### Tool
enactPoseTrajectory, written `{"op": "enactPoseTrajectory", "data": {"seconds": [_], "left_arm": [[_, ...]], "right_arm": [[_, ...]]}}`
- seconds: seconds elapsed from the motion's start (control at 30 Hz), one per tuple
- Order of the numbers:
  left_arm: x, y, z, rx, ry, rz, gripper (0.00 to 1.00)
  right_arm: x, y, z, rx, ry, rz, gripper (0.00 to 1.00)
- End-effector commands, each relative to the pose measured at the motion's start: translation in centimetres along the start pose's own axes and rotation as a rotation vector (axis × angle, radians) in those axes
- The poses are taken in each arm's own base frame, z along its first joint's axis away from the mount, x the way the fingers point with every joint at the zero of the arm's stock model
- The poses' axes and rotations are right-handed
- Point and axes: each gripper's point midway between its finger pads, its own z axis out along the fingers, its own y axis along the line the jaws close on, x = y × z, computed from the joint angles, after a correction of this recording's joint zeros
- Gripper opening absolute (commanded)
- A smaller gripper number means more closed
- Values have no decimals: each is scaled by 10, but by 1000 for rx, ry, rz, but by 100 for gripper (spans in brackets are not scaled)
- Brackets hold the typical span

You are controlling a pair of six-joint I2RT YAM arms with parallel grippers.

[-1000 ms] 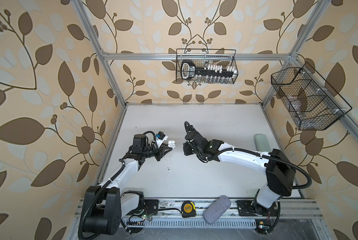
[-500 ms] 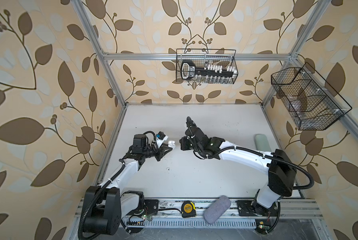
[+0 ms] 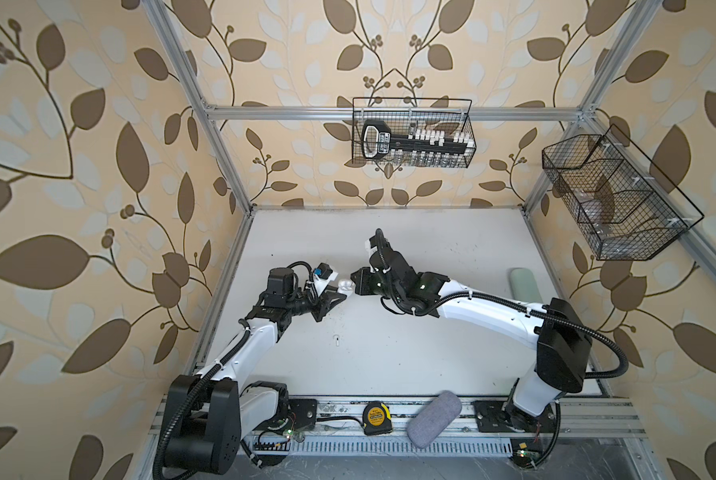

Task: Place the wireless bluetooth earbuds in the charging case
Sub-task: 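Lower the earbud stem into the case slot with the right gripper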

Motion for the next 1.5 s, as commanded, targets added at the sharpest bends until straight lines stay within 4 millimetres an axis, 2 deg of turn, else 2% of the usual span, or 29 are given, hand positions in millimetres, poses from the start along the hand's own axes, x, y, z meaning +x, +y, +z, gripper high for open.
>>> {"op": "enactPoseTrajectory", "data": {"seconds": [0.0,0.6,1.1,1.47], "left_arm": [[-7,-3,-1,-4,-28,48,0],[-6,-3,-1,-8,-27,47,0],[-7,-2,-1,-12,-29,48,0],[-6,-3,-1,-8,-29,50,0]], "right_arm": [[-1,11,8,-34,5,29,8],[8,14,21,-38,32,37,8],[23,6,27,-14,62,33,8],[23,0,33,-13,67,48,8]]}}
